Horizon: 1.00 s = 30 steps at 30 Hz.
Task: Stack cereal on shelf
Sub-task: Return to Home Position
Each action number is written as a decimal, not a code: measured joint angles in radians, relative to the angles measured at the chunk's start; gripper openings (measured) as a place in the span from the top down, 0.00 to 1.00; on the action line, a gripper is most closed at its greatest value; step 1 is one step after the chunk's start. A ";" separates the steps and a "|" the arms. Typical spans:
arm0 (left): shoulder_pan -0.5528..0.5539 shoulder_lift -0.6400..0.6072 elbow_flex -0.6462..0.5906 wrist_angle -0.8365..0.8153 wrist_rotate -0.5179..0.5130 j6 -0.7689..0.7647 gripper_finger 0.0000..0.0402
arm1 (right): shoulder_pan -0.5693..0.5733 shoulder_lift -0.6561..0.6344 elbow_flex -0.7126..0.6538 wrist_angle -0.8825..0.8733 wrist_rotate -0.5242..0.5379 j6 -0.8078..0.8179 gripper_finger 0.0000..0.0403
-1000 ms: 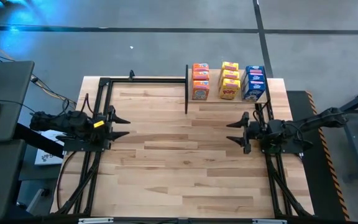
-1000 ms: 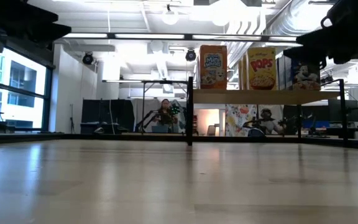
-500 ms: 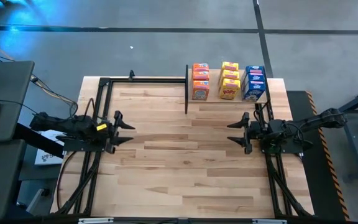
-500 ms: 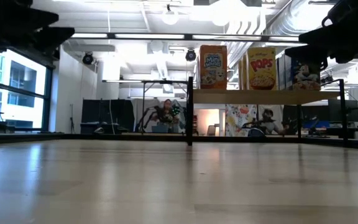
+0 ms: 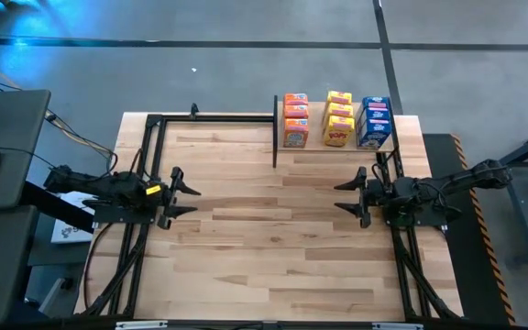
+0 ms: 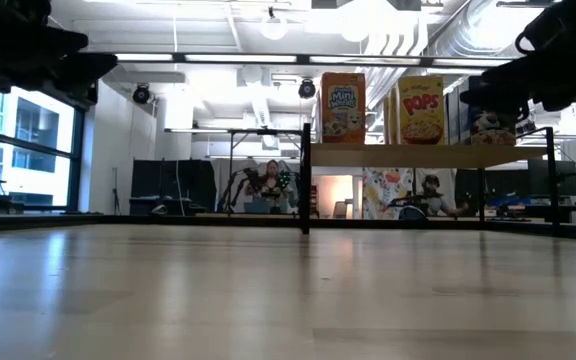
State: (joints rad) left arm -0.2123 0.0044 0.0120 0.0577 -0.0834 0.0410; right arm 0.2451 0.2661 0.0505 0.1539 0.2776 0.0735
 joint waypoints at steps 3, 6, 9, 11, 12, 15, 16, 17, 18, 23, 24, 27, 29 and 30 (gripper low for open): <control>0.000 0.000 0.000 -0.019 -0.004 0.069 0.50 | 0.000 0.000 0.000 -0.015 0.003 0.021 0.39; 0.000 0.000 0.000 -0.037 -0.004 0.121 0.50 | 0.000 0.000 0.000 -0.016 0.003 0.023 0.39; 0.000 0.000 0.000 -0.037 -0.004 0.123 0.50 | 0.000 0.000 0.000 -0.016 0.003 0.003 0.39; 0.000 0.000 0.000 -0.036 -0.005 0.104 0.50 | 0.000 0.000 0.000 -0.016 0.003 -0.003 0.39; 0.000 0.000 0.000 -0.037 -0.005 0.095 0.50 | 0.000 0.000 0.000 -0.016 0.003 -0.001 0.39; 0.000 0.000 0.000 -0.037 -0.006 0.086 0.50 | 0.000 0.000 0.000 -0.016 0.003 0.003 0.39; 0.000 0.000 0.000 -0.037 -0.006 0.086 0.50 | 0.000 0.000 0.000 -0.016 0.003 0.005 0.39; 0.000 0.000 0.000 -0.037 -0.006 0.085 0.50 | 0.000 0.000 0.000 -0.016 0.003 0.005 0.39; 0.000 0.000 0.000 -0.037 -0.006 0.083 0.50 | 0.000 0.000 0.000 -0.016 0.003 0.005 0.39; 0.000 0.000 0.000 -0.037 -0.006 0.084 0.50 | 0.000 0.000 0.000 -0.016 0.003 0.005 0.39; 0.000 0.000 0.000 -0.036 -0.006 0.084 0.50 | 0.000 0.000 0.000 -0.016 0.003 0.005 0.39; 0.000 0.000 0.000 -0.036 -0.006 0.084 0.50 | 0.000 0.000 0.000 -0.016 0.003 0.005 0.39; 0.000 0.000 0.000 -0.036 -0.006 0.084 0.50 | -0.001 -0.009 0.000 -0.016 0.002 0.005 0.39; 0.000 0.000 0.000 -0.036 -0.006 0.084 0.50 | -0.003 -0.015 0.000 -0.020 0.002 0.005 0.39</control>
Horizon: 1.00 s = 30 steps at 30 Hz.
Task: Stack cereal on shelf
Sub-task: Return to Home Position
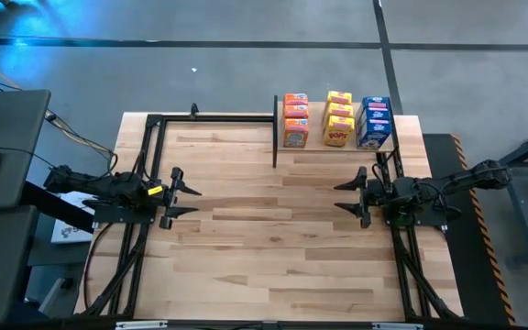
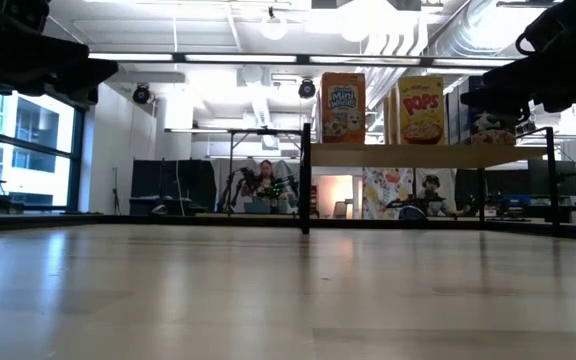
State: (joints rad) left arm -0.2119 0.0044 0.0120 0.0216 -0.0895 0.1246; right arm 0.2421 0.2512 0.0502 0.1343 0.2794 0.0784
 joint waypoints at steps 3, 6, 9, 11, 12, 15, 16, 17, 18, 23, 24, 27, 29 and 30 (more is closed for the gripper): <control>0.003 0.000 0.000 0.000 0.000 0.000 0.50 | -0.014 -0.031 0.000 -0.013 -0.001 0.000 0.39; 0.003 0.000 0.000 0.000 0.000 0.001 0.50 | -0.031 -0.066 0.000 -0.025 -0.001 0.000 0.39; 0.003 0.000 0.000 0.000 0.000 0.000 0.50 | -0.044 -0.108 0.000 -0.035 -0.001 0.000 0.39; 0.003 0.000 0.000 0.000 0.000 0.000 0.50 | -0.046 -0.143 0.000 -0.042 -0.001 0.000 0.39; 0.003 0.000 0.000 0.000 0.000 0.000 0.50 | -0.046 -0.159 0.000 -0.042 -0.002 0.000 0.39; 0.003 0.000 0.000 0.000 0.000 0.000 0.50 | -0.046 -0.206 0.000 -0.042 -0.002 0.000 0.39; 0.003 0.000 0.000 0.000 0.000 0.000 0.50 | -0.046 -0.222 0.000 -0.042 -0.002 0.000 0.39; 0.003 0.000 0.000 0.000 0.000 0.001 0.50 | -0.046 -0.235 0.000 -0.042 -0.002 0.000 0.39; 0.003 0.000 0.000 0.000 0.000 0.001 0.50 | -0.046 -0.247 0.000 -0.042 -0.002 0.000 0.39; 0.003 -0.001 0.000 0.001 0.000 0.000 0.50 | -0.046 -0.246 0.000 -0.045 -0.002 0.000 0.39; 0.003 -0.001 0.000 0.001 0.000 0.000 0.50 | -0.046 -0.246 0.000 -0.050 -0.002 0.000 0.39; 0.017 -0.001 0.000 0.001 0.003 0.001 0.50 | -0.046 -0.246 0.000 -0.050 -0.002 0.000 0.39; 0.035 -0.001 0.000 0.001 0.002 0.001 0.50 | -0.045 -0.246 0.000 -0.050 -0.002 0.000 0.39; 0.044 -0.001 0.000 0.001 0.002 0.001 0.50 | -0.045 -0.246 0.000 -0.050 -0.002 0.000 0.39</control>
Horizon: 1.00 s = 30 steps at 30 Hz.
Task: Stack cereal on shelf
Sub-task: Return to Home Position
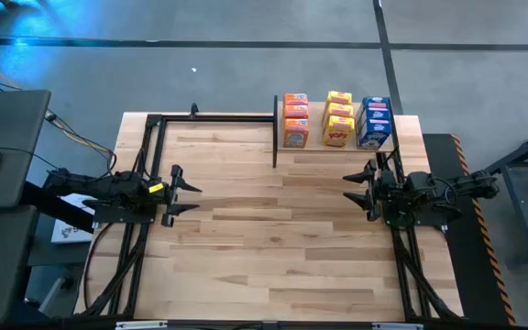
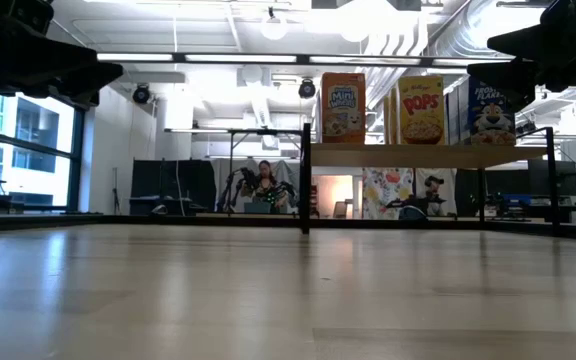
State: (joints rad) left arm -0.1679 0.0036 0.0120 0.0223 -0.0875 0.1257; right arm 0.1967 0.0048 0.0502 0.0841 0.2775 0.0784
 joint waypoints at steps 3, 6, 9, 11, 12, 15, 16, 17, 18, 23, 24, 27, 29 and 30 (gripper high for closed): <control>0.027 0.000 0.000 0.000 0.000 -0.001 0.50 | 0.000 0.000 0.000 0.000 0.000 0.000 0.39; 0.055 0.000 0.000 0.000 -0.001 -0.001 0.50 | 0.000 0.000 0.000 0.000 0.000 0.000 0.39; 0.078 0.000 0.000 0.000 -0.002 0.000 0.50 | 0.000 0.000 0.000 0.000 0.000 0.000 0.39; 0.088 0.000 0.000 0.000 -0.002 -0.001 0.50 | 0.000 0.000 0.000 0.000 0.000 0.000 0.39; 0.092 0.000 0.000 0.000 -0.002 0.000 0.50 | 0.000 0.000 0.000 0.000 0.000 0.000 0.39; 0.099 0.000 0.000 0.000 -0.002 -0.001 0.50 | 0.000 0.000 0.000 0.000 0.000 0.000 0.39; 0.099 0.000 0.000 0.000 -0.002 0.000 0.50 | 0.000 0.000 0.000 0.000 0.000 0.000 0.39; 0.099 0.000 0.000 0.000 -0.002 0.000 0.50 | 0.000 0.000 0.000 0.000 0.000 0.000 0.39; 0.099 0.000 0.000 0.000 -0.002 -0.001 0.50 | 0.000 0.000 0.000 0.000 0.000 0.000 0.39; 0.098 0.000 0.000 0.000 -0.002 -0.001 0.50 | 0.000 0.000 0.000 0.000 0.000 0.000 0.39; 0.098 0.000 0.000 0.000 -0.002 0.000 0.50 | 0.000 0.000 0.000 0.000 0.000 0.000 0.39; 0.098 0.000 0.000 0.000 -0.002 -0.001 0.50 | 0.000 0.000 0.000 0.000 0.000 0.000 0.39; 0.098 0.000 0.000 0.000 -0.002 0.000 0.50 | 0.000 0.000 0.000 0.000 0.000 0.000 0.39; 0.098 0.000 0.000 0.000 -0.002 -0.001 0.50 | 0.000 0.000 0.000 0.000 0.000 0.000 0.39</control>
